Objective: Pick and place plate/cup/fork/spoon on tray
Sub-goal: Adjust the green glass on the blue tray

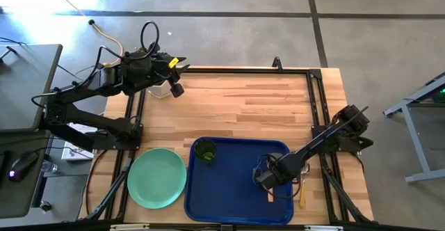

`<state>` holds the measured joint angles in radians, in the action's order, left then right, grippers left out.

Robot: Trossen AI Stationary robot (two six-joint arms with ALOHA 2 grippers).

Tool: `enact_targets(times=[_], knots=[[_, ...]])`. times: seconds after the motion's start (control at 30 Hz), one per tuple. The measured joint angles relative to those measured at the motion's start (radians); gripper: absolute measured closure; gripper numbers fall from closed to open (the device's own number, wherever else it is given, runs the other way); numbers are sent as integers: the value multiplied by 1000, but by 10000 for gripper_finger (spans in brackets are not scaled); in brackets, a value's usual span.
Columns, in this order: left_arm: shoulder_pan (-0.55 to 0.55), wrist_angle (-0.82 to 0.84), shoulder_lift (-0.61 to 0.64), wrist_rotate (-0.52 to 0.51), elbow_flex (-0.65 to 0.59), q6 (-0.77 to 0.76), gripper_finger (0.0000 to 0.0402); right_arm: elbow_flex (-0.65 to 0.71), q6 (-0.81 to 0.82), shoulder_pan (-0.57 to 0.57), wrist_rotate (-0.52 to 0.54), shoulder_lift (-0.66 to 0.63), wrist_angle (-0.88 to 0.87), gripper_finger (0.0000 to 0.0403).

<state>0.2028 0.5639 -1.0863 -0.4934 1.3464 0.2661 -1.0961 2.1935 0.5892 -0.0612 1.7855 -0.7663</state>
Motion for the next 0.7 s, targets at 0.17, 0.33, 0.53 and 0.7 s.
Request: enact_targets(times=[0.17, 0.33, 0.53, 0.7], knots=[[0, 0, 0, 0, 0, 0, 296, -34, -3, 0, 3, 0, -59, 300], [0, 0, 0, -15, 0, 38, 296, -79, -32, -1, 42, 0, -108, 300], [0, 0, 0, -40, 0, 61, 295, -151, -83, -29, 162, 0, -206, 300], [0, -4, 9, -41, 0, 108, 294, -218, -144, -71, 268, 0, -309, 300]])
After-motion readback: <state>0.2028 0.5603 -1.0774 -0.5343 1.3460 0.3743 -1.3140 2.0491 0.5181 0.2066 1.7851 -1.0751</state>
